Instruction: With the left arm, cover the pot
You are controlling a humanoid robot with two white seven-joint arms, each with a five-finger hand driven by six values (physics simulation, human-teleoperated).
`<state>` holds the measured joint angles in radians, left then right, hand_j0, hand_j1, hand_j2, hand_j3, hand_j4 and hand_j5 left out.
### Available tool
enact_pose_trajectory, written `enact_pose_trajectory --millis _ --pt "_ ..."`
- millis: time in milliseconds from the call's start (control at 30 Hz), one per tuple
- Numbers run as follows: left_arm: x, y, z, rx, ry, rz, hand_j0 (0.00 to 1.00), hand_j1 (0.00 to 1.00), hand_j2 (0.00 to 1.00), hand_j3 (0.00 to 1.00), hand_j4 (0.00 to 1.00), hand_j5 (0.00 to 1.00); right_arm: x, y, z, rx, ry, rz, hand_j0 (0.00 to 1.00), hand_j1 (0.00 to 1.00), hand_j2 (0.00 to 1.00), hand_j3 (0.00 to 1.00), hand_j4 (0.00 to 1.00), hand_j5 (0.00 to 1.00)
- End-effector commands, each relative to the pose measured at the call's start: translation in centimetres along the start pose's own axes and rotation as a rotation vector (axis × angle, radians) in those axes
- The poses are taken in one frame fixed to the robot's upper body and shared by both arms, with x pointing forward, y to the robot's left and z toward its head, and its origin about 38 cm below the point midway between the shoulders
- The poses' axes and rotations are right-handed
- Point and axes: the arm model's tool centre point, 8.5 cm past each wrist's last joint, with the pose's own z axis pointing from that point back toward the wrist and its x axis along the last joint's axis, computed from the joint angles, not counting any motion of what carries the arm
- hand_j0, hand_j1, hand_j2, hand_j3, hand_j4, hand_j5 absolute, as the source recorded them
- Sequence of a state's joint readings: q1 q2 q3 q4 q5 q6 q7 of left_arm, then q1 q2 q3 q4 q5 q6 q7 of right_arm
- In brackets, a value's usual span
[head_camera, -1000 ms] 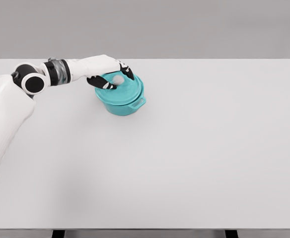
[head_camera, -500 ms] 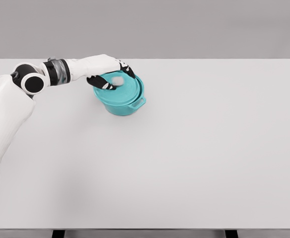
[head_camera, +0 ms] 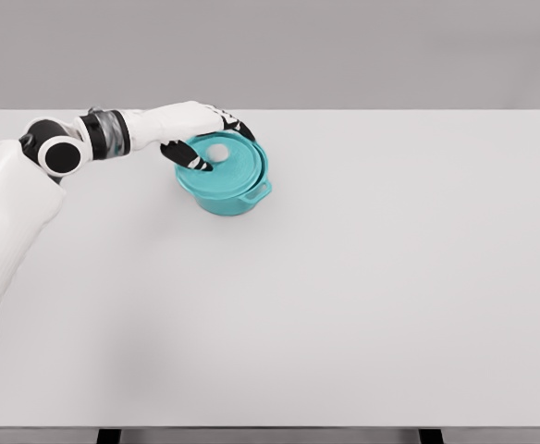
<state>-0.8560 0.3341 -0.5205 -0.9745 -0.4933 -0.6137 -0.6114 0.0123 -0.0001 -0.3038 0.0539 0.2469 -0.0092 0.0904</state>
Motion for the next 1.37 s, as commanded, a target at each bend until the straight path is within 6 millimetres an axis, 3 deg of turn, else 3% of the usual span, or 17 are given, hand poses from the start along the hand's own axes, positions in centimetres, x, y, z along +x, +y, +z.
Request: enact_pose_trajectory --millis 0,500,633,767,833,967,1033,1333 --pt "0.0 0.1 0.0 0.007 -0.001 0.006 0.84 0.84 0.84 0.84 0.84 0.84 0.0 0.0 0.0 0.0 0.0 0.0 1.0 1.0 1.0 1.0 1.0 1.0" --pt "-0.2 0.8 1.0 0.012 0.008 -0.023 0.85 0.85 0.85 0.85 0.85 0.85 0.0 0.0 0.0 0.001 0.001 0.0 1.0 1.0 1.0 1.0 1.0 1.0" --pt "-0.6 2.3 4.5 0.032 0.028 -0.083 1.0 1.0 1.0 1.0 1.0 1.0 0.0 0.0 0.0 0.0 0.0 0.0 1.0 1.0 1.0 1.0 1.0 1.0" --pt "-0.3 2.4 11.6 0.046 0.029 -0.126 1.0 1.0 1.0 1.0 1.0 1.0 0.0 0.0 0.0 0.0 0.0 0.0 1.0 1.0 1.0 1.0 1.0 1.0" --pt "-0.5 1.4 15.3 0.019 0.048 -0.113 1.0 1.0 1.0 1.0 1.0 1.0 0.0 0.0 0.0 0.001 0.001 0.0 1.0 1.0 1.0 1.0 1.0 1.0" --pt "-2.6 0.8 20.0 0.063 0.154 -0.075 1.0 1.0 1.0 1.0 1.0 1.0 0.0 0.0 0.0 0.0 0.0 0.0 1.0 1.0 1.0 1.0 1.0 1.0" --pt "-2.8 1.0 20.8 0.081 0.169 -0.074 1.0 1.0 1.0 1.0 1.0 1.0 0.0 0.0 0.0 0.0 0.0 0.0 1.0 1.0 1.0 1.0 1.0 1.0" --pt "-2.7 0.8 20.6 0.073 0.165 -0.073 1.0 1.0 1.0 1.0 1.0 1.0 0.0 0.0 0.0 0.0 0.0 0.0 1.0 1.0 1.0 1.0 1.0 1.0"
